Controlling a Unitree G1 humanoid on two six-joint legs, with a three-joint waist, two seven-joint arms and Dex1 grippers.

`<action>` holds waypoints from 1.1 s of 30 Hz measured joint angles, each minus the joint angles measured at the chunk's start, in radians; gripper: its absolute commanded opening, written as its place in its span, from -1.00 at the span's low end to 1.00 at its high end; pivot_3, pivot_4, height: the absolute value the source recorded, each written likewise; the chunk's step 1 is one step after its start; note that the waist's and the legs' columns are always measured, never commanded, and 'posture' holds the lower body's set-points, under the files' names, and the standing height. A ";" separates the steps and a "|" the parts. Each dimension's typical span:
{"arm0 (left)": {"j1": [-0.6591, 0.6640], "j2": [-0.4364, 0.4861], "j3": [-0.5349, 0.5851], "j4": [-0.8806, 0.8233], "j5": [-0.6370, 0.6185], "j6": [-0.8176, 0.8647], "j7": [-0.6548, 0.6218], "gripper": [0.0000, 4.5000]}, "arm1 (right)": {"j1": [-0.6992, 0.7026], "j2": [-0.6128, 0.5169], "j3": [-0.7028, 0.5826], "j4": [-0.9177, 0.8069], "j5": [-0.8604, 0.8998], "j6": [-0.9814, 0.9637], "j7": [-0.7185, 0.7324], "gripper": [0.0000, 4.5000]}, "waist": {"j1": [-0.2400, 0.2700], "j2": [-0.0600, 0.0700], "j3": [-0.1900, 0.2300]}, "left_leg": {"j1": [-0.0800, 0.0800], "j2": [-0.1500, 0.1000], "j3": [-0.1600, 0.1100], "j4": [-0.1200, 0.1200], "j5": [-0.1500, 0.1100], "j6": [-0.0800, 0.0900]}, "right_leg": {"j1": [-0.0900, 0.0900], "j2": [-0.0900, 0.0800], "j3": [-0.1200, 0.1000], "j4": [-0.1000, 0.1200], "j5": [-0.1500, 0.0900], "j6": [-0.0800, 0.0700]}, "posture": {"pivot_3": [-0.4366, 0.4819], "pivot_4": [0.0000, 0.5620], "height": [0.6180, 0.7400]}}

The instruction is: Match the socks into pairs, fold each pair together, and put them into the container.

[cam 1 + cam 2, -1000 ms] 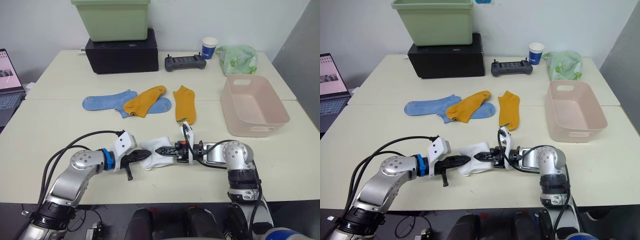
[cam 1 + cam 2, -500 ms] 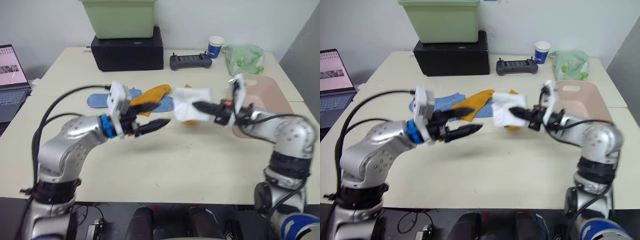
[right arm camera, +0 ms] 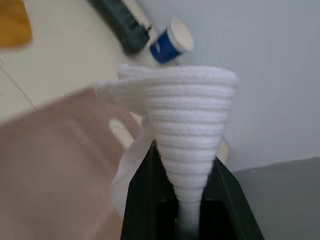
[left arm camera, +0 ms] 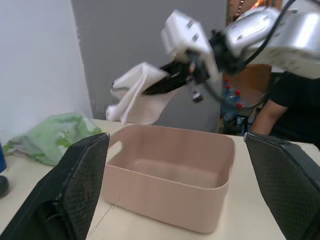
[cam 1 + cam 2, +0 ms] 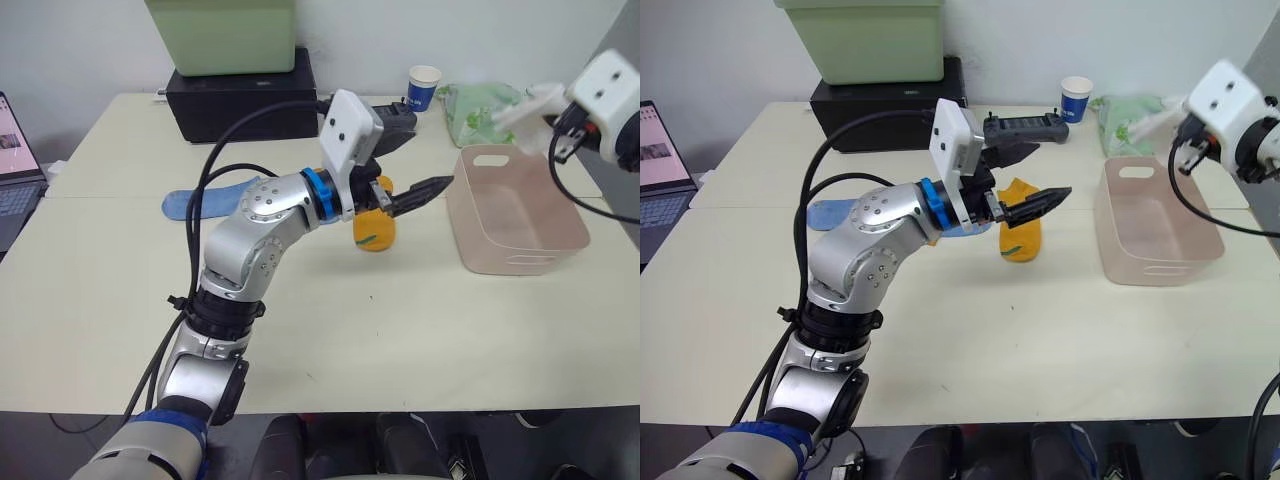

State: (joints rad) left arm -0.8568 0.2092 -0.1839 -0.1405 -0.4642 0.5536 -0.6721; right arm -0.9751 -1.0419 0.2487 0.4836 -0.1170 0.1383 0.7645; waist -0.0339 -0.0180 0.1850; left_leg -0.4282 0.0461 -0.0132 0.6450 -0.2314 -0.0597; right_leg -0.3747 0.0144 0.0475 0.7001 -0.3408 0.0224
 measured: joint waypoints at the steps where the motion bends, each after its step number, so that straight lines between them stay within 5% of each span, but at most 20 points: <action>1: 0.000 -0.009 -0.005 -0.001 0.000 0.000 -0.004 1.00 | 0.000 0.013 0.025 0.041 -0.040 -0.058 -0.002 -1.00 | 0.000 0.000 0.000 | 0.000 0.000 0.000 0.000 0.000 0.000 | 0.000 0.000 0.000 0.000 0.000 0.000 | -0.05 -0.47 1.00; 10: 0.085 0.015 -0.038 -0.054 0.020 0.024 -0.018 1.00 | -0.008 0.086 0.150 0.289 -0.238 -0.338 0.073 -1.00 | 0.005 0.002 0.001 | 0.000 -0.001 -0.001 0.001 0.000 0.000 | 0.001 -0.003 0.000 0.000 0.000 0.000 | -0.05 -0.47 1.00; 23: 0.129 0.060 -0.045 -0.103 0.023 0.050 -0.029 1.00 | -0.008 0.072 0.083 0.200 -0.165 -0.218 0.379 0.99 | 0.005 0.002 0.001 | 0.001 -0.001 -0.003 0.004 0.000 0.000 | 0.001 -0.003 -0.001 0.005 0.000 0.000 | -0.05 -0.47 1.00; 30: 0.131 0.075 -0.044 -0.103 0.021 0.049 -0.051 1.00 | -0.034 -0.013 0.011 0.050 -0.116 -0.055 0.537 0.99 | 0.005 0.003 0.001 | 0.002 -0.001 -0.004 0.008 0.000 0.000 | 0.003 -0.003 -0.001 0.008 0.000 0.000 | -0.05 -0.47 1.00; 33: 0.130 0.070 -0.044 -0.097 0.022 0.045 -0.057 1.00 | -0.064 0.012 0.007 0.077 -0.140 -0.064 0.475 0.71 | 0.002 0.003 0.001 | 0.002 -0.001 -0.004 0.013 0.000 0.000 | 0.003 -0.003 -0.001 0.013 0.000 0.000 | -0.05 -0.47 1.00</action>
State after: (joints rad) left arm -0.7270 0.2792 -0.2282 -0.2374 -0.4420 0.5989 -0.7290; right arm -1.0387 -1.0298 0.2559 0.5604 -0.2572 0.0741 1.2395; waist -0.0322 -0.0155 0.1865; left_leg -0.4260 0.0453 -0.0177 0.6581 -0.2313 -0.0597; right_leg -0.3719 0.0111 0.0469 0.7135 -0.3408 0.0224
